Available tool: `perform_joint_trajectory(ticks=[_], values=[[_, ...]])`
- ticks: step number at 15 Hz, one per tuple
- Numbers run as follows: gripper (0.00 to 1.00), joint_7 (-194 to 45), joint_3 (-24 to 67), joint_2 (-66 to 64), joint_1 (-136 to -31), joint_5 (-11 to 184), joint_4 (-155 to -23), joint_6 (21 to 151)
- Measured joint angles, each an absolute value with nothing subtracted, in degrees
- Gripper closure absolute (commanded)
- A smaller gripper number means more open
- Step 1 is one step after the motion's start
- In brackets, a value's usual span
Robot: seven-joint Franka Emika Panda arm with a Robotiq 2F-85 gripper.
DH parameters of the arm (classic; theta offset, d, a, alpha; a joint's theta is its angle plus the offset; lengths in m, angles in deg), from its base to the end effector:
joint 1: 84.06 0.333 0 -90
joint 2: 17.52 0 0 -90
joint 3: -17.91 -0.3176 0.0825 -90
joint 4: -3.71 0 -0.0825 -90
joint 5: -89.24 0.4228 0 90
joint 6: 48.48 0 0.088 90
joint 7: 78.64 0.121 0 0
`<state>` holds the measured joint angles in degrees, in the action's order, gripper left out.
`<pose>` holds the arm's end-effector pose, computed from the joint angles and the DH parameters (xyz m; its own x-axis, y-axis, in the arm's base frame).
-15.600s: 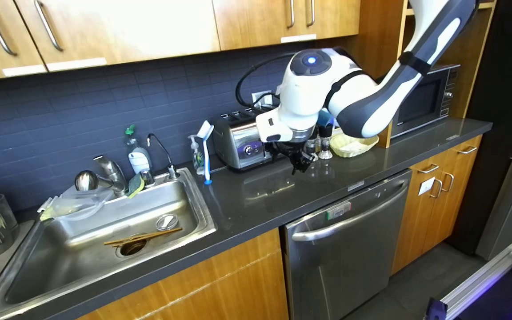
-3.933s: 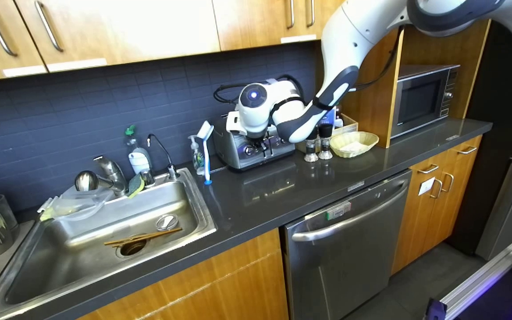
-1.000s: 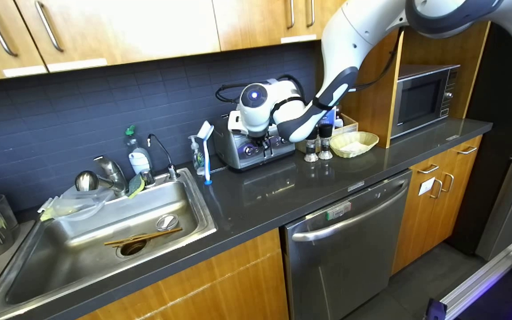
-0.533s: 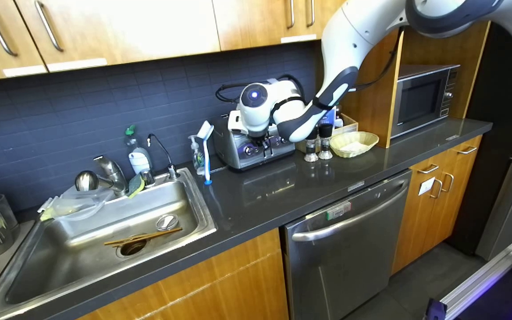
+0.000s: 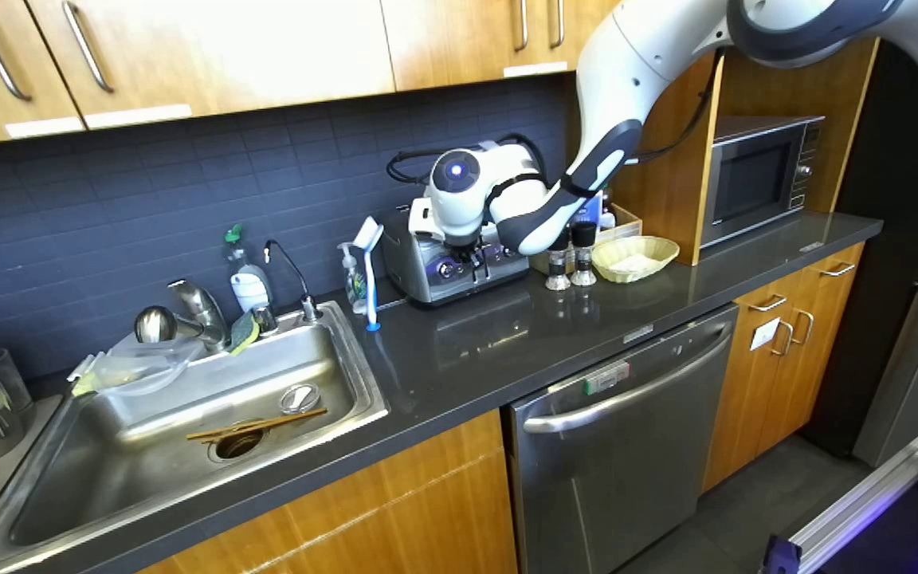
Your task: Push the toaster closer to the wall
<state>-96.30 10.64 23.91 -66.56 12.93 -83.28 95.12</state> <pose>0.7078 0.3084 0.2287 0.0128 0.9295 -0.3687 0.7073 0.2522 0.6604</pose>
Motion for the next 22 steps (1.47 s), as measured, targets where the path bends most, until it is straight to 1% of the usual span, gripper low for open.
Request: perform_joint_trajectory(ticks=[16, 22], values=[[1.0, -96.35, 10.64, 24.96, -66.14, 12.93, -81.71, 94.51], [1.0, -96.35, 10.65, 23.66, -66.77, 12.93, -84.45, 94.25]])
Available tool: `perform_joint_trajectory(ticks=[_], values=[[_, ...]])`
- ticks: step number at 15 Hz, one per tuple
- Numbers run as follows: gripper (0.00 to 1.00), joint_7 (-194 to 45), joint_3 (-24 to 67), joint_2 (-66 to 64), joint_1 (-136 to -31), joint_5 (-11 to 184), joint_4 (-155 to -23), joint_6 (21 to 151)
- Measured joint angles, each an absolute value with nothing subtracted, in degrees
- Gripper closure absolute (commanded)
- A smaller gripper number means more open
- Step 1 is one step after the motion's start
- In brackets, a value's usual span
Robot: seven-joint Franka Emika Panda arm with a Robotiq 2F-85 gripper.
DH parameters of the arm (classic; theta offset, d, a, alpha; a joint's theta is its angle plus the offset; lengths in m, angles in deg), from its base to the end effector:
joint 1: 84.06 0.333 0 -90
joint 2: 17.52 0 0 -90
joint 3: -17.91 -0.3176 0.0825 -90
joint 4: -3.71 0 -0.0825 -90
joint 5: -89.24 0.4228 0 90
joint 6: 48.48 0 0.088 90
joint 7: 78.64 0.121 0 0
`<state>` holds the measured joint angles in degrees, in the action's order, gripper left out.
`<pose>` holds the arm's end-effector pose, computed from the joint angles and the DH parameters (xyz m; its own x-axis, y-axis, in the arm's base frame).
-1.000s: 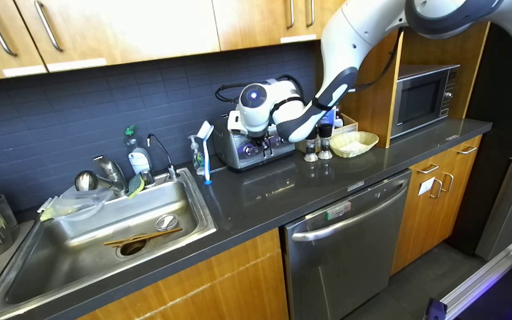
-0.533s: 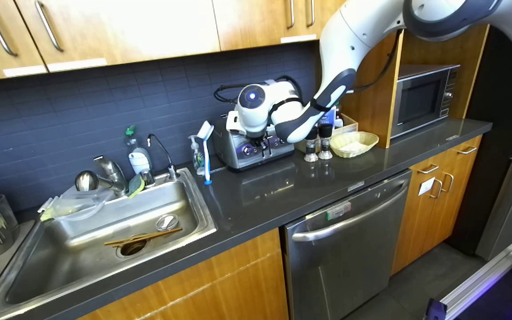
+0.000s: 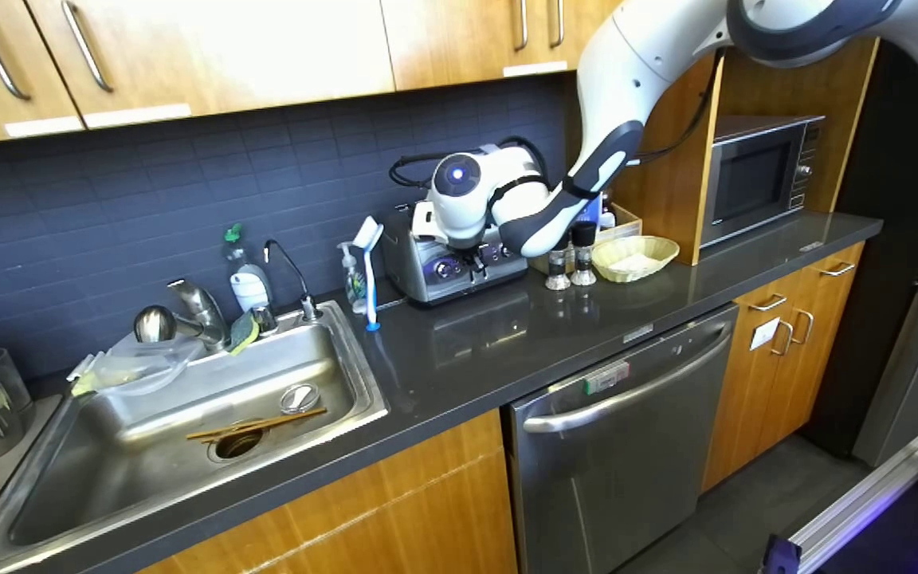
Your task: Push the toaster closer to the wall
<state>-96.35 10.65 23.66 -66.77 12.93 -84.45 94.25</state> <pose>0.7041 0.3022 0.2213 0.0187 0.9227 -0.3852 0.7206 0.2546 0.6450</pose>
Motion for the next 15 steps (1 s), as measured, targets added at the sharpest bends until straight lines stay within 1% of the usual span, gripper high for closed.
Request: perform_joint_trajectory(ticks=[5, 10, 15], values=[[1.0, -96.35, 10.26, 18.85, -67.13, 13.1, -90.76, 92.68], [1.0, -96.7, 8.04, 11.85, -67.11, 14.75, -98.48, 89.42], [1.0, -101.6, 5.29, 7.13, -67.15, 23.3, -103.26, 82.69]])
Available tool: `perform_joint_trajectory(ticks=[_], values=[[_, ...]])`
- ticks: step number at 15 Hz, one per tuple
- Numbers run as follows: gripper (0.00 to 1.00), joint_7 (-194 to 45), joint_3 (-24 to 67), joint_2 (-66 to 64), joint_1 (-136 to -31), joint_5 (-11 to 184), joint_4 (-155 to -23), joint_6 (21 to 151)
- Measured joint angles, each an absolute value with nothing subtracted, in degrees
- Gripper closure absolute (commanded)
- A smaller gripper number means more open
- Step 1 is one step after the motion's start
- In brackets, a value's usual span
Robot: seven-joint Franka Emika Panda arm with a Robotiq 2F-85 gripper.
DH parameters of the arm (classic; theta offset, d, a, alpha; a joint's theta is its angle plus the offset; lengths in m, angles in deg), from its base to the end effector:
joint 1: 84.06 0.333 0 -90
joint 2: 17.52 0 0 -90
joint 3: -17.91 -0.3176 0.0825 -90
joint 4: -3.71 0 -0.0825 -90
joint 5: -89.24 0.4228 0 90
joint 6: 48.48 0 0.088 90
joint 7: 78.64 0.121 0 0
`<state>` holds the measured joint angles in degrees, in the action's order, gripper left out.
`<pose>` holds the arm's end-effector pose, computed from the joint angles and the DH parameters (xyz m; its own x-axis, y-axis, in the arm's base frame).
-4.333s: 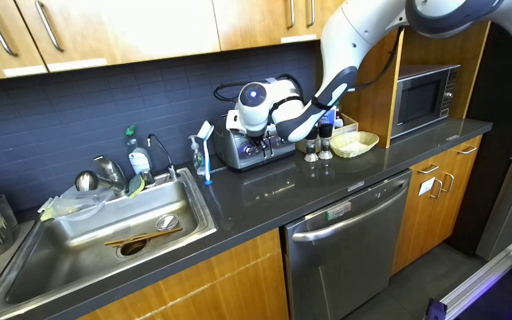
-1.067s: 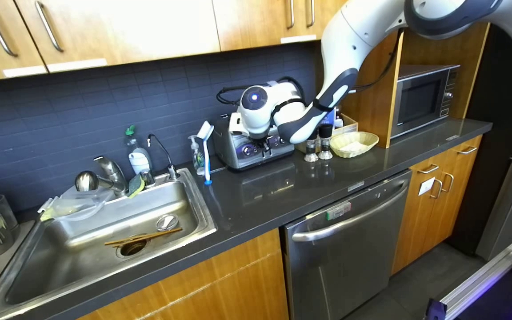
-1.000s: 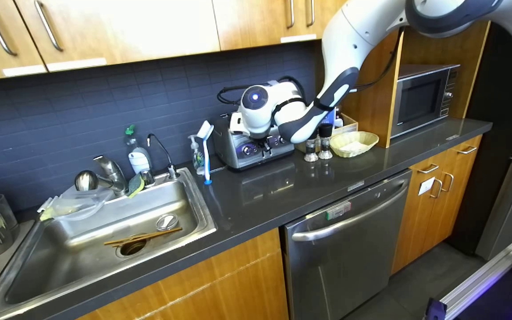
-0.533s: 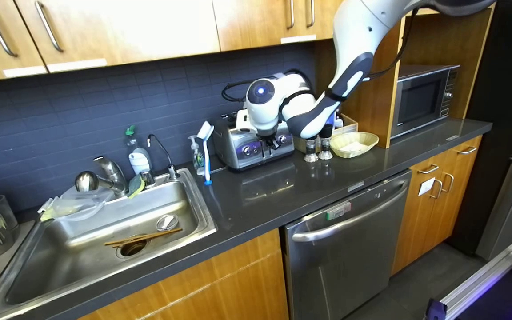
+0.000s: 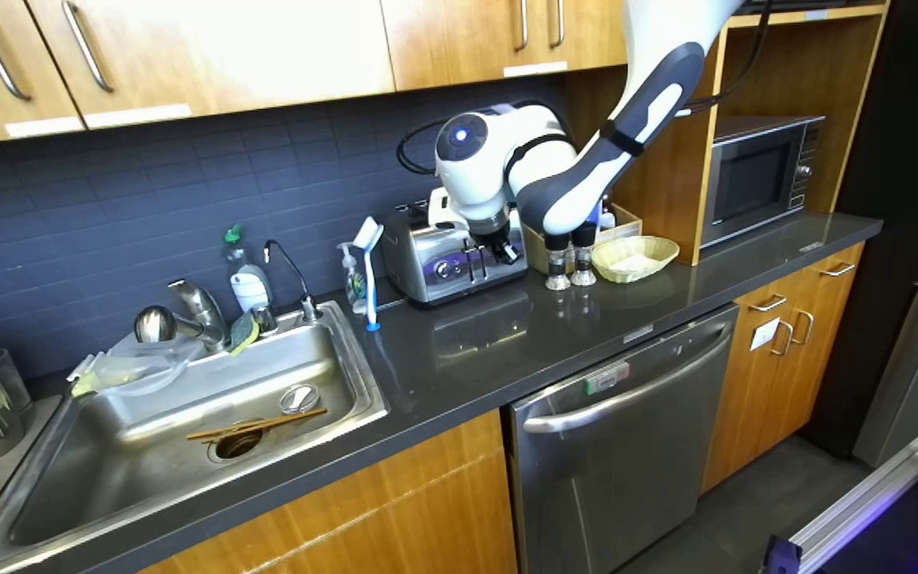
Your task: Push the toaster closer to the wall
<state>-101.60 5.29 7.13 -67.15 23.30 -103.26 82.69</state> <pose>0.6087 0.3018 0.2649 0.0355 0.8816 -0.4706 0.8305 0.2359 0.5045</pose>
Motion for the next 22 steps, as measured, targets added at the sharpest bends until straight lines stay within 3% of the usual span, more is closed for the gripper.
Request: perform_joint_trajectory(ticks=[6, 22], values=[[1.0, -107.34, 2.95, 2.31, -67.17, 31.81, -105.74, 76.83], [1.0, -106.6, 2.55, -6.58, -69.4, 46.11, -110.29, 76.75]])
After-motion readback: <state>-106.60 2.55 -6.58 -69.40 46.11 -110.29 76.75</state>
